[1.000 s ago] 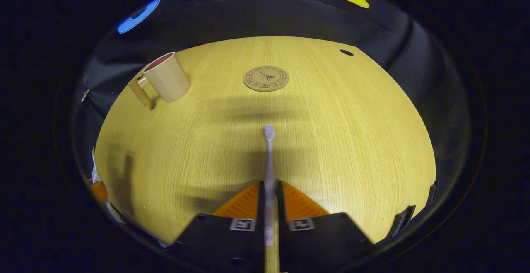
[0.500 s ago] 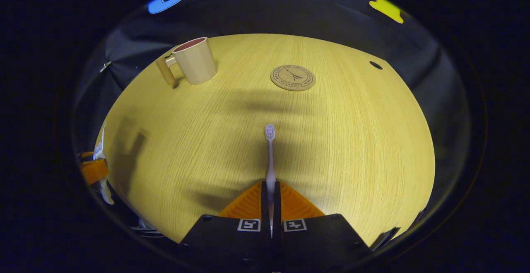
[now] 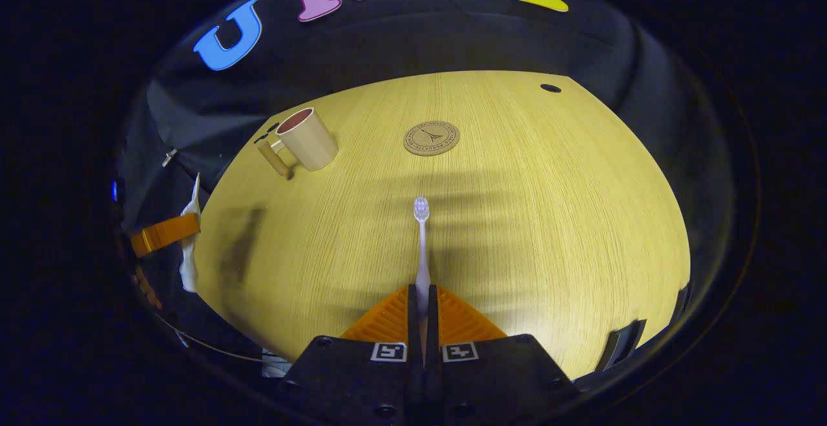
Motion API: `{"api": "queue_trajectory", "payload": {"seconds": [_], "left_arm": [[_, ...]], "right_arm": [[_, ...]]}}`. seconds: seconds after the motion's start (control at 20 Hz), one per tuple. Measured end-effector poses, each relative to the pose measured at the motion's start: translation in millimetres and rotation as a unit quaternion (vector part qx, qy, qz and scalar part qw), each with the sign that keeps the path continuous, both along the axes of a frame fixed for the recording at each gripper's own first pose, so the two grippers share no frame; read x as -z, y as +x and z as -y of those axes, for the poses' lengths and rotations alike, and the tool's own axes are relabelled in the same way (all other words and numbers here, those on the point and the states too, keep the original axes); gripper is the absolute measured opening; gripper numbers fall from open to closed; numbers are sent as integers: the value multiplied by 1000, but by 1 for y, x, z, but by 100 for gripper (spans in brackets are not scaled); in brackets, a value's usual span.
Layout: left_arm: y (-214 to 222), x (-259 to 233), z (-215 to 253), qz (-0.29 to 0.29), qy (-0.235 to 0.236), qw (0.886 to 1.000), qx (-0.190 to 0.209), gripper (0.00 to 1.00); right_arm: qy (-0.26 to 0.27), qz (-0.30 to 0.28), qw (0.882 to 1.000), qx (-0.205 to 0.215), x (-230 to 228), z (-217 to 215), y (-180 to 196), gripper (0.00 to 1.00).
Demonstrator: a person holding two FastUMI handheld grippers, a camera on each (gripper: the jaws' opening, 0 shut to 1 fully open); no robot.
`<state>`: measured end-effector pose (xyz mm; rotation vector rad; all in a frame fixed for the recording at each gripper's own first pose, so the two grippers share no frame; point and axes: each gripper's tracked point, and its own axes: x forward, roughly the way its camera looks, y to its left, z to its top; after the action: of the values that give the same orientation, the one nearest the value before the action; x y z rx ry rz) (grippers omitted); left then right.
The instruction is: Put the toothbrush and toothpaste on the desktop into the cup, then pick up the cup and place it on the coaster on the desktop.
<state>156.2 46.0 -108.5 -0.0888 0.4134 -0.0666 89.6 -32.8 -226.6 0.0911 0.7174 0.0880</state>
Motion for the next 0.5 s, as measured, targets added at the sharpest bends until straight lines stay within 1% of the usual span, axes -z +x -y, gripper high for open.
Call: {"api": "queue_trajectory", "payload": {"seconds": [0.15,0.3,0.35,0.4,0.5], "left_arm": [[22,-39,4,37,-8,999,-4,20],[49,-71,14,67,-12,998,0,20],[59,-80,16,77,-10,997,-1,25],[70,-87,18,86,-9,996,-2,20],[92,-102,21,105,-11,994,-10,20]], "right_arm": [[9,4,1000,0,-11,8,-5,5],[26,15,1000,0,-26,13,-4,5],[35,19,999,1,-33,12,-4,5],[39,24,999,-1,-39,12,-4,5],[45,35,998,-10,-53,10,-2,5]]}}
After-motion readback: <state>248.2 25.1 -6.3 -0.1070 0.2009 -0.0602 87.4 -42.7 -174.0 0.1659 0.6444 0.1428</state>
